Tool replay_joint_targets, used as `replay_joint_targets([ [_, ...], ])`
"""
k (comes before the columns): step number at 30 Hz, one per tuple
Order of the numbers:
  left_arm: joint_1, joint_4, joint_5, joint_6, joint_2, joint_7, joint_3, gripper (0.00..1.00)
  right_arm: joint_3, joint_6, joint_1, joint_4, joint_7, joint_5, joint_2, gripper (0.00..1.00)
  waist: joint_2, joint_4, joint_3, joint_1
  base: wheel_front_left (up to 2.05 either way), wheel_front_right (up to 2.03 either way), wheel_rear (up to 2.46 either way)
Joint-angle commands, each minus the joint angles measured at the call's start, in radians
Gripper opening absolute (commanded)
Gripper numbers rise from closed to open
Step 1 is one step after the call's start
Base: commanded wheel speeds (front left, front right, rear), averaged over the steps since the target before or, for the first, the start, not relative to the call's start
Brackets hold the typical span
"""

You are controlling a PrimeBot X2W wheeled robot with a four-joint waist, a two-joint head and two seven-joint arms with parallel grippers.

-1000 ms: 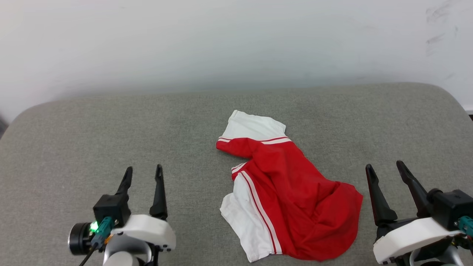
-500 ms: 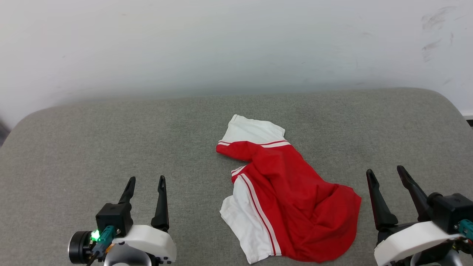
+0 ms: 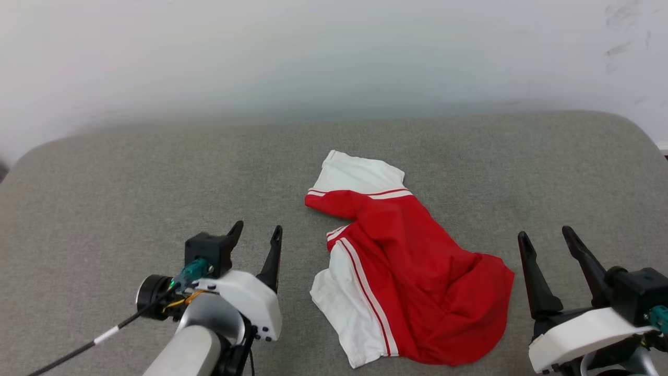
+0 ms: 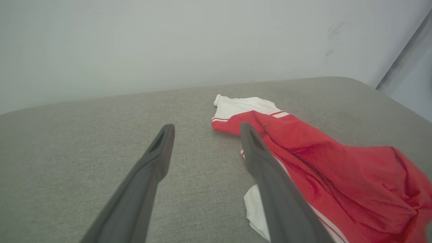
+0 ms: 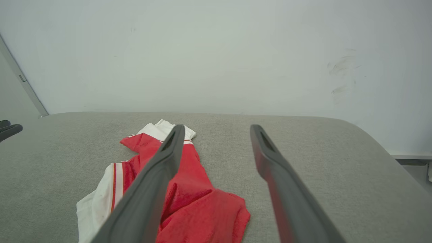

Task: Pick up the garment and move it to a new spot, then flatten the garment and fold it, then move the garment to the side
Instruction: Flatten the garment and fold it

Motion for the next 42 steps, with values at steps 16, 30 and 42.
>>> replay_joint_targets([
  [16,-0.221,0.288,-0.107,-0.140,-0.046,0.550,-0.170,1.00,0.013,-0.001,-0.090,0.023,-0.034,0.016,0.001,1.00,0.0000,-0.096,0.162,0.0000,0.00,0.00,0.00],
  [30,-0.241,0.308,-0.093,-0.125,-0.034,0.513,-0.170,0.00,-0.005,-0.001,-0.098,0.053,-0.052,0.020,0.002,1.00,0.0000,-0.073,0.160,0.0000,0.00,0.00,0.00],
  [42,0.012,0.099,-0.178,0.080,0.120,0.393,0.054,0.00,-0.017,-0.001,-0.070,0.043,-0.046,0.027,0.002,1.00,0.0000,-0.018,0.121,0.0000,0.00,0.00,0.00],
])
